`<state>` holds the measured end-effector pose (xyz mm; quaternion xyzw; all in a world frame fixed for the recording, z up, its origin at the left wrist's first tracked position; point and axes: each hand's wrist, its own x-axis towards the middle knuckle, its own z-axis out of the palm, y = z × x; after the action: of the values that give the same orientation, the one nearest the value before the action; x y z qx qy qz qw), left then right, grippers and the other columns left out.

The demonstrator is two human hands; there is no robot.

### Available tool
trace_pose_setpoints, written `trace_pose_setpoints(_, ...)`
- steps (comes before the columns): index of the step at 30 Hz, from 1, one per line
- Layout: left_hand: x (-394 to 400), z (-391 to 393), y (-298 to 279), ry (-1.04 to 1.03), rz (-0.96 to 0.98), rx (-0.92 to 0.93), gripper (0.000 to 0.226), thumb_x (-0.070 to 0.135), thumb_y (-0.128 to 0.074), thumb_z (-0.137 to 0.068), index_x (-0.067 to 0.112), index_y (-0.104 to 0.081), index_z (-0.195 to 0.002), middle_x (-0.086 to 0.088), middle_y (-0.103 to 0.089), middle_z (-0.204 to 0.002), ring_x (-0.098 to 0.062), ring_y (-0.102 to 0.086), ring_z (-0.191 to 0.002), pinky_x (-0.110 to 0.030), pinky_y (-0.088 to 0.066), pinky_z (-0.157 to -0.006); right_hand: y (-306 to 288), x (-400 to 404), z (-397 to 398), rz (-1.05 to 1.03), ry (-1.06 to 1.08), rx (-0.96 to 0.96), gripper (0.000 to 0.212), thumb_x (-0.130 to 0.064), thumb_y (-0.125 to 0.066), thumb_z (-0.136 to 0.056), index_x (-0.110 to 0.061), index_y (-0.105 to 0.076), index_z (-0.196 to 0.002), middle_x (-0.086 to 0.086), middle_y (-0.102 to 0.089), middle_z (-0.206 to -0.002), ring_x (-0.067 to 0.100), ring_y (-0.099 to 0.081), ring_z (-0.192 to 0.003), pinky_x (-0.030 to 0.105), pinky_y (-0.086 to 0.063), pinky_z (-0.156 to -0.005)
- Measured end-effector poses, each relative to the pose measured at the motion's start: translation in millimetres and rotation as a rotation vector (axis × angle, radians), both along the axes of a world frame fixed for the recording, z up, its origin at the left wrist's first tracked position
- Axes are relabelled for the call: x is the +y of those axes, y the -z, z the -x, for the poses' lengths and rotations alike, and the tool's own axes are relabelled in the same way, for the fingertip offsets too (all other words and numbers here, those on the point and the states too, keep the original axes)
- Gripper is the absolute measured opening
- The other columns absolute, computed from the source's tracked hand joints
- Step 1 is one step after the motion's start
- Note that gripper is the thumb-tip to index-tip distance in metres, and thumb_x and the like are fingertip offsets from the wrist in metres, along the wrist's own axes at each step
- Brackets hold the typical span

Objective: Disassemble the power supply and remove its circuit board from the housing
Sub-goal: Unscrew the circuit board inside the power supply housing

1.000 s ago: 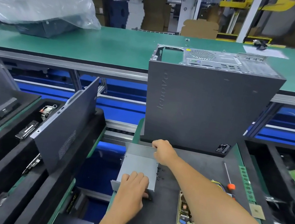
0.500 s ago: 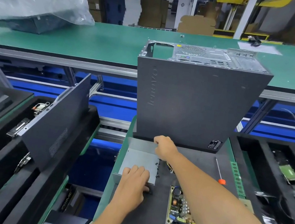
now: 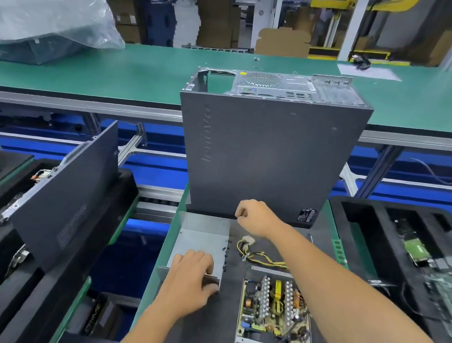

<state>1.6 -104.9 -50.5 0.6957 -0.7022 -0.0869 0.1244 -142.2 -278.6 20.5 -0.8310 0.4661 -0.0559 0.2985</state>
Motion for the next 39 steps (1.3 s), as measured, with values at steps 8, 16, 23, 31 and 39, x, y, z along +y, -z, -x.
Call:
trace_pose_setpoints(8,-35.4,58.5,-40.6,0.107,0.153,0.244,0.016,0.03,-0.061,-0.086,0.018,-0.054,-0.093,0.006,-0.054,-0.09,-0.018,-0.048,-0.086,-0.033,-0.041,-0.078,-29.6,11.0,97.1,0.044,0.162,-0.065,0.019,-0.006,-0.05,-0.085,-0.009,-0.065,-0.074,-0.005,-0.062,-0.061,0.012,-0.057,-0.054,0.028,-0.051,-0.068)
trace_pose_setpoints(16,-36.3,109.5,-34.7,0.109,0.103,0.146,0.013,0.024,-0.061,-0.088,0.018,-0.056,-0.098,0.005,-0.054,-0.096,-0.019,-0.051,-0.094,-0.035,-0.042,-0.083,11.3,45.9,181.0,-0.008,0.47,0.211,0.009,-0.012,-0.055,-0.084,-0.004,-0.055,-0.088,0.011,-0.058,-0.085,0.032,-0.059,-0.087,0.033,-0.047,-0.069)
trace_pose_setpoints(23,-26.0,103.7,-33.3,-0.173,0.108,0.259,0.009,0.005,-0.057,-0.084,0.014,-0.056,-0.085,-0.002,-0.058,-0.089,-0.025,-0.052,-0.088,-0.041,-0.045,-0.078,48.2,63.8,185.9,-0.267,0.483,0.327,0.053,-0.018,-0.058,-0.089,0.002,-0.033,-0.13,0.022,-0.054,-0.128,0.035,-0.057,-0.111,0.034,-0.045,-0.071)
trace_pose_setpoints(31,-38.6,71.7,-35.7,-0.155,0.019,0.085,0.019,0.009,-0.052,-0.081,0.026,-0.062,-0.078,0.011,-0.067,-0.083,-0.015,-0.057,-0.09,-0.032,-0.02,-0.075,41.4,56.1,180.4,-0.465,0.478,0.236,0.019,-0.005,-0.054,-0.083,-0.008,-0.042,-0.097,0.017,-0.05,-0.073,0.024,-0.046,-0.05,0.034,-0.047,-0.048)
trace_pose_setpoints(39,-53.4,63.8,-30.8,-0.006,-0.231,-0.388,0.017,0.019,-0.054,-0.079,0.021,-0.044,-0.065,0.004,-0.058,-0.076,-0.019,-0.053,-0.087,-0.036,-0.021,-0.076,-71.8,28.6,177.5,-0.484,0.332,0.371,0.015,0.001,-0.043,-0.074,-0.008,-0.051,-0.066,0.008,-0.043,-0.04,0.019,-0.036,-0.034,0.015,-0.027,-0.042)
